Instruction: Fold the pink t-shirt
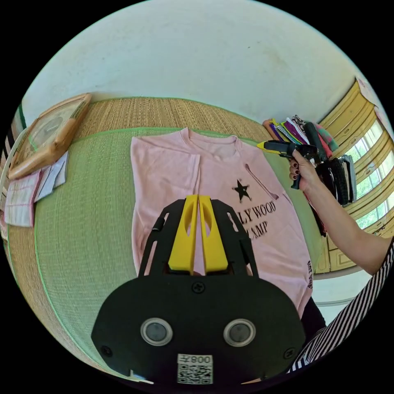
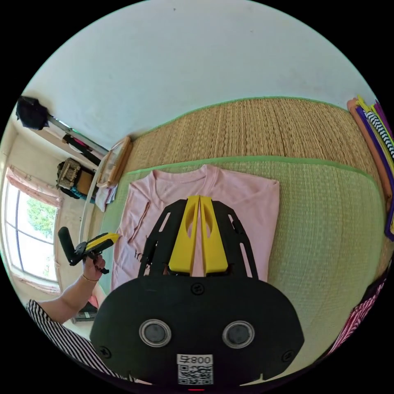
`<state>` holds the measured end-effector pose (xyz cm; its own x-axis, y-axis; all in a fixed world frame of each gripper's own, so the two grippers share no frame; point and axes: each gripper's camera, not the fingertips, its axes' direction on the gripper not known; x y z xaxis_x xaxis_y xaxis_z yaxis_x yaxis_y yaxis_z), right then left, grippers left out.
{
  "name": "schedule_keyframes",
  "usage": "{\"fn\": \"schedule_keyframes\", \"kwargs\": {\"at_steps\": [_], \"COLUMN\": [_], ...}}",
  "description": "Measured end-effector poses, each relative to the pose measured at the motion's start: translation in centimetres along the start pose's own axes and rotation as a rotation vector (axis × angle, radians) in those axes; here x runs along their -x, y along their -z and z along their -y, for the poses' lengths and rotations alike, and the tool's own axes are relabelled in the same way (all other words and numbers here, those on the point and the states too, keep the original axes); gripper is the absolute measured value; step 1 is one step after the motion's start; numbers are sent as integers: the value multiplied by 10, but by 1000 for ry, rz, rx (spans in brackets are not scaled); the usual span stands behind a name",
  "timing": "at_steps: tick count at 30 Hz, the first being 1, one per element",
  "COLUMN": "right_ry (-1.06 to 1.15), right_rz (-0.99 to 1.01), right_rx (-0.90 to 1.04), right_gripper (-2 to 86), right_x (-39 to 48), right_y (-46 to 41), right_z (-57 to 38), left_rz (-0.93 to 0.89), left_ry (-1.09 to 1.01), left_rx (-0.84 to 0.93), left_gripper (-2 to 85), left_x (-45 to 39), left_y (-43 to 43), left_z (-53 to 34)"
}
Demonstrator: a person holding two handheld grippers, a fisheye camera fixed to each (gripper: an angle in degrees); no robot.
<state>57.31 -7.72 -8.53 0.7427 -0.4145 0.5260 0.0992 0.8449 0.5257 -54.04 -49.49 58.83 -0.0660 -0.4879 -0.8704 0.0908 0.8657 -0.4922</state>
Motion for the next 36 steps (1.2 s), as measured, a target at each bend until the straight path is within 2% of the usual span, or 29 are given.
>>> {"fn": "schedule_keyframes", "kwargs": {"at_steps": [6, 11, 17, 25, 36], "right_ry": [18, -177, -377, -428, -480], "right_rz": [75, 123, 181, 218, 200], "right_rx": [44, 111, 54, 81, 119], "right_gripper": [2, 8, 19, 34, 52], "right_x": [-17, -52, -71, -73, -88], "right_y": [62, 101, 123, 122, 114], "right_z": [-138, -279, -384, -443, -509], "left_rz": [-27, -69, -188, -282, -248], "left_ry": [155, 366, 511, 551, 514], "left_rx": [106, 140, 108, 168, 261], "left_gripper": [2, 5, 30, 73, 89], "left_x": [40, 77, 99, 108, 119], "left_y": [53, 92, 112, 95, 55], "left_z": [-126, -235, -322, -406, -458]}}
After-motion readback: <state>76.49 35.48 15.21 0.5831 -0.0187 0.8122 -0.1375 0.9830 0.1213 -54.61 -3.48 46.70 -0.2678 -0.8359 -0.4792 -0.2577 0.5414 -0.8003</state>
